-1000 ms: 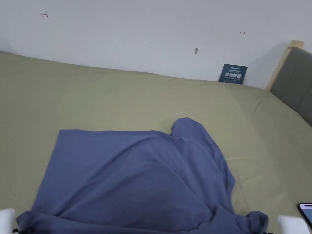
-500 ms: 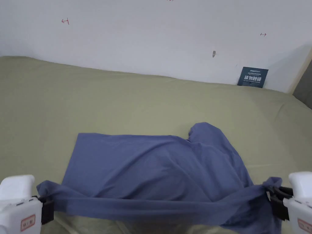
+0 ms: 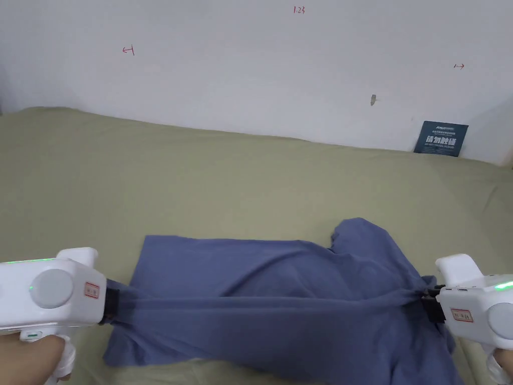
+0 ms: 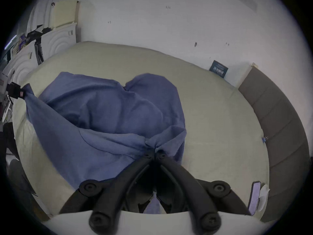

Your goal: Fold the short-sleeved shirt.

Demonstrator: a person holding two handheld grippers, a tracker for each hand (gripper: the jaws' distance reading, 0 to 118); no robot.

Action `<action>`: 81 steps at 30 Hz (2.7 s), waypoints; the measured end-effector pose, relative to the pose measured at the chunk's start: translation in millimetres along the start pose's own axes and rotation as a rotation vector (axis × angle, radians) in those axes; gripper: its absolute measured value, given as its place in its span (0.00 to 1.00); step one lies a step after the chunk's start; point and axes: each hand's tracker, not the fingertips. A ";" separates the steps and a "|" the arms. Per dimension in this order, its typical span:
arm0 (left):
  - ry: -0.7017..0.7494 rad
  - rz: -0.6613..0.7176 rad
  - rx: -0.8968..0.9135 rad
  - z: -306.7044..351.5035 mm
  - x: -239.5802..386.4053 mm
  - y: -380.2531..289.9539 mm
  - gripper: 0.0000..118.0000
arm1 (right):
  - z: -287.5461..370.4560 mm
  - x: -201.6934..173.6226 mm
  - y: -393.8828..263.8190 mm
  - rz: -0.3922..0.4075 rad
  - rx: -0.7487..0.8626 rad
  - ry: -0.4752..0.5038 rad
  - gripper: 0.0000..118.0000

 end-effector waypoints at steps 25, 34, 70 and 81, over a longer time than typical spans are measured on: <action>-0.018 -0.183 0.290 90.7 104.0 -158.6 0.00 | 150.3 -185.2 -93.0 -0.326 0.185 -0.073 0.01; -0.125 -0.078 0.215 74.8 91.1 -183.6 0.00 | 151.2 -195.9 -111.4 -0.296 0.115 0.009 0.01; -0.128 -0.064 0.116 -16.6 -4.6 -74.7 0.02 | 19.5 1.1 -89.8 -0.439 -0.113 0.053 0.58; -0.197 -0.024 0.098 -4.3 -14.9 -68.9 0.02 | 28.7 -12.3 -105.8 -0.477 -0.113 0.060 0.05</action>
